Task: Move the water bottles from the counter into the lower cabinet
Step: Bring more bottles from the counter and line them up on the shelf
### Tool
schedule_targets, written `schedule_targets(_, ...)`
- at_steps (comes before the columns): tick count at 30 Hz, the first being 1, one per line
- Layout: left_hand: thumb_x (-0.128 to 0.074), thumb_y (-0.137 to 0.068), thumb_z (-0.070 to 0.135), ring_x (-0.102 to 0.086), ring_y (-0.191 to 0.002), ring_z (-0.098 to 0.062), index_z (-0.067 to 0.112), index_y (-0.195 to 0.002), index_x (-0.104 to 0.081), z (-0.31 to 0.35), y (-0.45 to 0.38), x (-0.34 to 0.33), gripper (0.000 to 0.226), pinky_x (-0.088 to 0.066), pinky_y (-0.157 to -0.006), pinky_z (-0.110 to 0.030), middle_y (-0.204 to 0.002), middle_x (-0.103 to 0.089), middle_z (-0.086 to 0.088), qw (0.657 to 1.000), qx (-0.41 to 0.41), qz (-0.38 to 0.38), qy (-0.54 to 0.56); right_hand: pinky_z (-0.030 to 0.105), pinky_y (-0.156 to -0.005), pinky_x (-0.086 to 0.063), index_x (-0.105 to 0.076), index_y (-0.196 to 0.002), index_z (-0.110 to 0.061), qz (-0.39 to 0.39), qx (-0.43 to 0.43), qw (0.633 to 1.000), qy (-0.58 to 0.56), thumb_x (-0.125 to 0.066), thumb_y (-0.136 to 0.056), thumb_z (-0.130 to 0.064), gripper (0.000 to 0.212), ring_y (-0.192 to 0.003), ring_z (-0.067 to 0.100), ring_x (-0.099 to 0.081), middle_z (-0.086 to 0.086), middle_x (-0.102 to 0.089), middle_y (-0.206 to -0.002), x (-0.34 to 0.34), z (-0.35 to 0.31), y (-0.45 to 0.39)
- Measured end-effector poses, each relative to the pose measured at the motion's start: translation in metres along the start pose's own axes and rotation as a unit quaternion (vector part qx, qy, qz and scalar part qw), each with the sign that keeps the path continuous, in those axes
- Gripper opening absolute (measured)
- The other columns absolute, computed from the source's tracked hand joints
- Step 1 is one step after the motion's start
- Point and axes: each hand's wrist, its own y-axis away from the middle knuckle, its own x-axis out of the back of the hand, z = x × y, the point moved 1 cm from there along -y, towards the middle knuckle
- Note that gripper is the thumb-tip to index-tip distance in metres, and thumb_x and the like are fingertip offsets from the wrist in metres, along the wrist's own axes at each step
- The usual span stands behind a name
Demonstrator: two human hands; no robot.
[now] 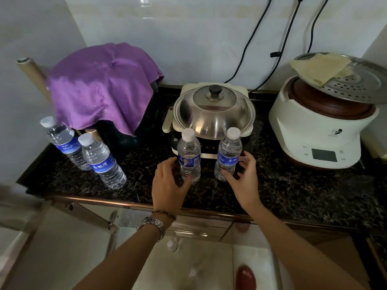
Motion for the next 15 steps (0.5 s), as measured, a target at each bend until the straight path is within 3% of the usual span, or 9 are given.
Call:
schedule_targets(4,-0.078,-0.070,0.032,-0.052,-0.111,-0.022,0.010,-0.127,-0.042,-0.005,-0.003,-0.014,0.071,-0.053,-0.083,-0.043,-0.123,-0.050,-0.009,0.999,0.014,-0.011,0.039,0.038,-0.106,-0.042,-0.029,-0.141,-0.020,0.028,0.018,0.999,0.006,-0.081,-0.073,-0.020,0.085,-0.126,0.008,-0.044,-0.003,-0.046,-0.135,-0.005,0.000,0.001)
schedule_targets(9,-0.081,-0.067,0.030,-0.050,-0.118,-0.018,0.013,-0.134,-0.032,-0.012,-0.013,-0.032,0.084,-0.052,-0.089,-0.042,-0.133,-0.046,-0.006,0.993,0.048,-0.037,0.098,0.018,-0.097,-0.044,-0.032,-0.135,-0.024,0.045,0.034,0.998,-0.016,-0.083,-0.071,-0.017,0.082,-0.121,0.002,-0.048,-0.009,-0.047,-0.132,-0.013,-0.007,-0.007)
schedule_targets(13,-0.081,-0.068,0.026,-0.052,-0.117,-0.016,0.018,-0.135,-0.026,-0.013,-0.021,-0.041,0.087,-0.053,-0.089,-0.038,-0.134,-0.046,-0.004,0.987,0.060,-0.041,0.140,0.013,-0.094,-0.045,-0.032,-0.134,-0.021,0.057,0.044,0.997,-0.027,-0.082,-0.071,-0.012,0.081,-0.119,-0.003,-0.050,-0.017,-0.047,-0.128,-0.021,-0.007,-0.012)
schedule_targets(15,-0.080,-0.068,0.025,-0.054,-0.116,-0.015,0.018,-0.135,-0.025,-0.012,-0.025,-0.045,0.087,-0.053,-0.087,-0.035,-0.134,-0.047,-0.002,0.985,0.068,-0.042,0.156,0.014,-0.095,-0.045,-0.032,-0.133,-0.018,0.063,0.049,0.996,-0.026,-0.082,-0.071,-0.011,0.080,-0.118,-0.001,-0.052,-0.012,-0.049,-0.128,-0.024,-0.006,-0.015)
